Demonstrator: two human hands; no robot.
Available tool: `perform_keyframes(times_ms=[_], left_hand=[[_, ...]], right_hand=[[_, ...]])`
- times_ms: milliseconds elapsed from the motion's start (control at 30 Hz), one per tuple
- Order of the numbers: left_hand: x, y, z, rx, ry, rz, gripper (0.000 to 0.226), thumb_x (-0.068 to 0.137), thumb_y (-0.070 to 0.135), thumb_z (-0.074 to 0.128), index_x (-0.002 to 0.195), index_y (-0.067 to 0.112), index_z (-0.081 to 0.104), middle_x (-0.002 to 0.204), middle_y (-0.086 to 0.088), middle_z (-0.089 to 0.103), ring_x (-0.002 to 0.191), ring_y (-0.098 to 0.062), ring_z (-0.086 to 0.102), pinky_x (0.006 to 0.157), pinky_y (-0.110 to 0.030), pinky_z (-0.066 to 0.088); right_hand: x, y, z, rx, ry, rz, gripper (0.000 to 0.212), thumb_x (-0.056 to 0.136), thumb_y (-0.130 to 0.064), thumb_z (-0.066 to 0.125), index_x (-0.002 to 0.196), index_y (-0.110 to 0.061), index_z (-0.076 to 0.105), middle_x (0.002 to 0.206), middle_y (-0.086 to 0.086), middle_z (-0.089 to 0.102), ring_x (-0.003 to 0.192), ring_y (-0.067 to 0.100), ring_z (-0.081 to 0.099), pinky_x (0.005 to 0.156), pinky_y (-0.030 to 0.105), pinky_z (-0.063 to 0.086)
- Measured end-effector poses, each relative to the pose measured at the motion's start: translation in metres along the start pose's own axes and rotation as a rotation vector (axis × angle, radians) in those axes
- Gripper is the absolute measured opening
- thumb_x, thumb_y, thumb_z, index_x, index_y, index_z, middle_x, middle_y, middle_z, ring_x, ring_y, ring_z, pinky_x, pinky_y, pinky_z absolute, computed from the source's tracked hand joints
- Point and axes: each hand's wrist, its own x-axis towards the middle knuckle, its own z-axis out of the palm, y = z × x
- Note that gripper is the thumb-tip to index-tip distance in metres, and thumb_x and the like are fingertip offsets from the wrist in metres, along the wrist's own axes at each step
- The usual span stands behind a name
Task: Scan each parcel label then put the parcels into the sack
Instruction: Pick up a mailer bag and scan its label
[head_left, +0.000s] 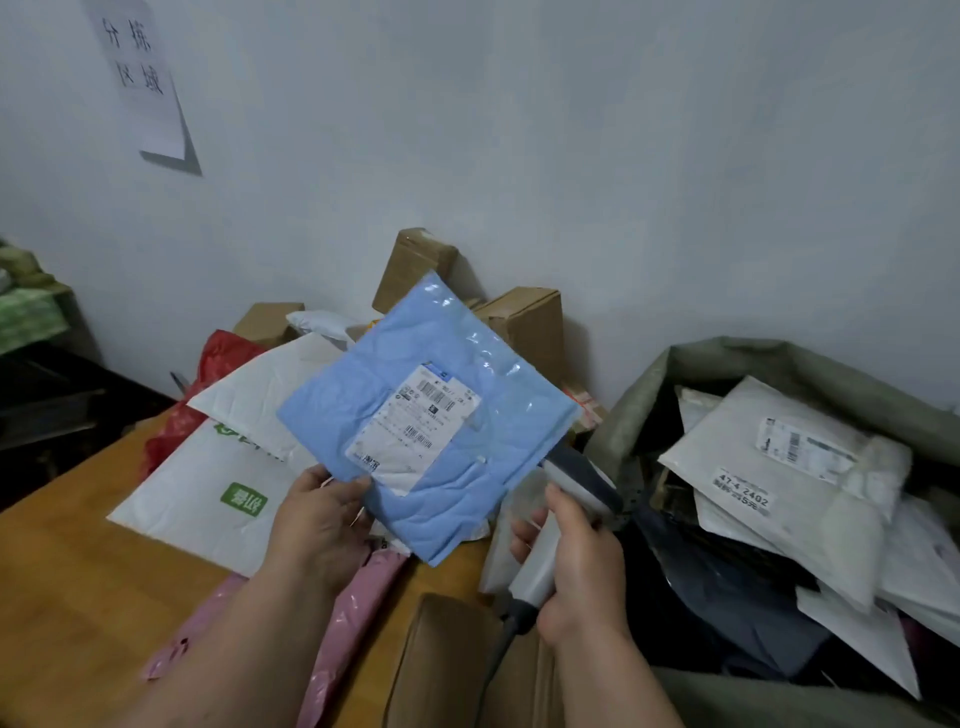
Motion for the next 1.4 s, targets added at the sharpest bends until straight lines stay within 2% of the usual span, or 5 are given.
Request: perform_keyframes(times_ms=[233,433,767,1033,1400], left_hand=[[-0.021,0.008,-0.006,-0.020,-0.056,0.000,0.039,0.089,-0.016,0.051,0.097,0.021,0.063,0.100,-0.004,0.070,0.083,-0.019,0.064,0.075,-0.032,0.049],[-0.037,0.020,-0.021,-0.019,-0.105,0.005,0.042,0.089,-0.019,0.047,0.095,0.019,0.062,0.070,0.002,0.075,0.053,-0.011,0.070,0.045,-0.021,0.052],[-0.047,0.038,-0.050,-0.004,-0.122,0.006,0.039,0.090,-0.017,0.050,0.097,0.019,0.063,0.075,-0.005,0.076,0.073,-0.025,0.072,0.077,-0.043,0.057],[-0.050,0.038,-0.061,-0.020,-0.120,-0.004,0.041,0.090,-0.017,0.049,0.097,0.021,0.062,0.069,0.002,0.076,0.083,-0.024,0.068,0.067,-0.037,0.053],[-0.049,0.039,-0.064,-0.030,-0.101,-0.043,0.038,0.089,-0.017,0.052,0.095,0.019,0.064,0.085,-0.007,0.074,0.086,-0.028,0.068,0.073,-0.041,0.055]], right_hand=[[-0.036,-0.009,0.001,-0.015,-0.022,-0.077,0.014,0.089,-0.018,0.071,0.091,-0.005,0.066,0.057,0.000,0.064,0.051,0.011,0.060,0.047,0.027,0.050],[-0.071,0.002,0.030,-0.114,-0.240,-0.147,0.011,0.087,-0.019,0.075,0.078,-0.012,0.075,0.072,0.008,0.066,0.060,0.016,0.061,0.052,0.032,0.048],[-0.107,0.016,0.054,-0.146,-0.360,-0.147,0.028,0.087,-0.009,0.069,0.061,-0.019,0.076,0.064,0.008,0.063,0.052,0.014,0.058,0.045,0.028,0.047],[-0.119,0.024,0.056,-0.128,-0.349,-0.136,0.002,0.089,-0.007,0.068,0.087,-0.007,0.069,0.068,0.008,0.063,0.052,0.013,0.057,0.044,0.027,0.046],[-0.123,0.028,0.056,-0.144,-0.326,-0.142,0.003,0.090,-0.009,0.069,0.092,-0.008,0.070,0.071,0.006,0.066,0.055,0.012,0.059,0.046,0.026,0.048]])
